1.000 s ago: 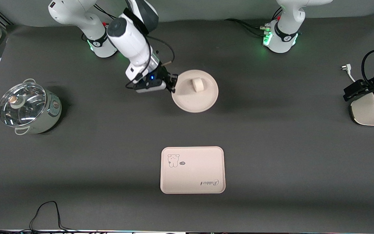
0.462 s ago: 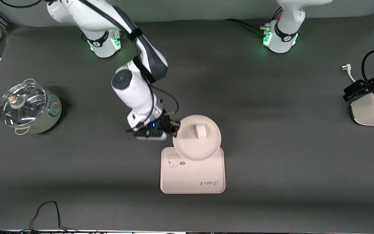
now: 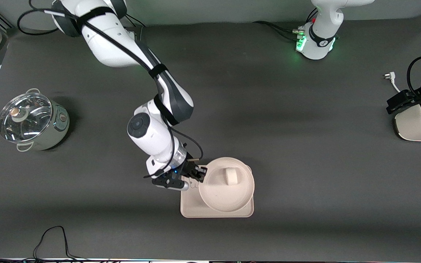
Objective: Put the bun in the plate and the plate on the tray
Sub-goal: 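Carry the plate with the right gripper over the white tray, then lower the plate onto the tray and open the right gripper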
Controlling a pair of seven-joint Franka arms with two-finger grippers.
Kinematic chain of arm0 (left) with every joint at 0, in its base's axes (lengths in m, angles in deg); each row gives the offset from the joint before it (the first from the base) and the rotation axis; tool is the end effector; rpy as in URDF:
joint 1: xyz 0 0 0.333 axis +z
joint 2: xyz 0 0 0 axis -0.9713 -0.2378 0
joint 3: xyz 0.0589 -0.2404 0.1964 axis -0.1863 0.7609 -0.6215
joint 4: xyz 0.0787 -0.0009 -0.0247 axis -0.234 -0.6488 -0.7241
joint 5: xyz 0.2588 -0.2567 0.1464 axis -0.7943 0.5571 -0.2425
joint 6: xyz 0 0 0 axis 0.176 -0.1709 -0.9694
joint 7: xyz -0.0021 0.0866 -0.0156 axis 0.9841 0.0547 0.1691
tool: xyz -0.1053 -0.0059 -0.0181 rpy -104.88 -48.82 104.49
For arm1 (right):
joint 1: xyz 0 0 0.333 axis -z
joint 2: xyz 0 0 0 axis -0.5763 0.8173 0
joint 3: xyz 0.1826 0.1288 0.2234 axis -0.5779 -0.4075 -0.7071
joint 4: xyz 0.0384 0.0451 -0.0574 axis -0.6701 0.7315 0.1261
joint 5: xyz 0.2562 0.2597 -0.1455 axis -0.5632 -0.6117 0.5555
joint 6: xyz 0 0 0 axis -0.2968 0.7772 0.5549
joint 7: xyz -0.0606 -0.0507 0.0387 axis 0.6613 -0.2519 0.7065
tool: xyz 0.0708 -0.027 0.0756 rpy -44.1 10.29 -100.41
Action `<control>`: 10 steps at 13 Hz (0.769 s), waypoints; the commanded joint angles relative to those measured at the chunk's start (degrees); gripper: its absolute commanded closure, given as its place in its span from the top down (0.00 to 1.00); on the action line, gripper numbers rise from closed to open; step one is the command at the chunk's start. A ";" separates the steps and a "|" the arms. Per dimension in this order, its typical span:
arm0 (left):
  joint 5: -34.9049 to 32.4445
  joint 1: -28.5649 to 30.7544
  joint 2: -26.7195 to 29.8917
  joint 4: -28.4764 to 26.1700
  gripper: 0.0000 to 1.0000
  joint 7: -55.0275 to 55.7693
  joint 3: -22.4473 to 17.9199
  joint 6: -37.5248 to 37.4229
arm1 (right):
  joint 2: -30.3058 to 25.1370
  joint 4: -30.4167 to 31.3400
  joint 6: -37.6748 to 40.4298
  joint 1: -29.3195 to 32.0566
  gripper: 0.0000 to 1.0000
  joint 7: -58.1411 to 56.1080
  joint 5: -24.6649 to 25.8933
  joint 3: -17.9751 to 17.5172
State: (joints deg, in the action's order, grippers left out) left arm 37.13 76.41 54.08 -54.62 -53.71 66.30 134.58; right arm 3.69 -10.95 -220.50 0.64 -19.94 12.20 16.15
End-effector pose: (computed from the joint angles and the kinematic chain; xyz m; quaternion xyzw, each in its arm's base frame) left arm 0.5488 0.0180 0.5901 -0.9975 -0.0666 -0.0107 0.0195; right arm 0.6838 0.4039 0.3156 -0.9652 0.1262 -0.1180 0.1963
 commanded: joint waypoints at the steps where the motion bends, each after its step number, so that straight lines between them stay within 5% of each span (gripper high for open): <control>1: 0.60 -0.34 -0.58 1.14 1.00 -0.32 -0.31 0.06 | 5.26 -5.99 0.78 0.80 0.00 -1.40 -1.91 -0.25; 10: 0.60 -0.34 -0.58 1.14 1.00 -0.32 -0.31 0.06 | 12.82 -4.94 -4.93 1.33 0.00 -1.49 -4.19 -0.42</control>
State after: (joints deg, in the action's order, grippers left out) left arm 37.15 76.41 53.99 -54.61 -53.71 66.30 134.78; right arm 14.74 -13.86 -224.23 1.78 -19.94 9.96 16.10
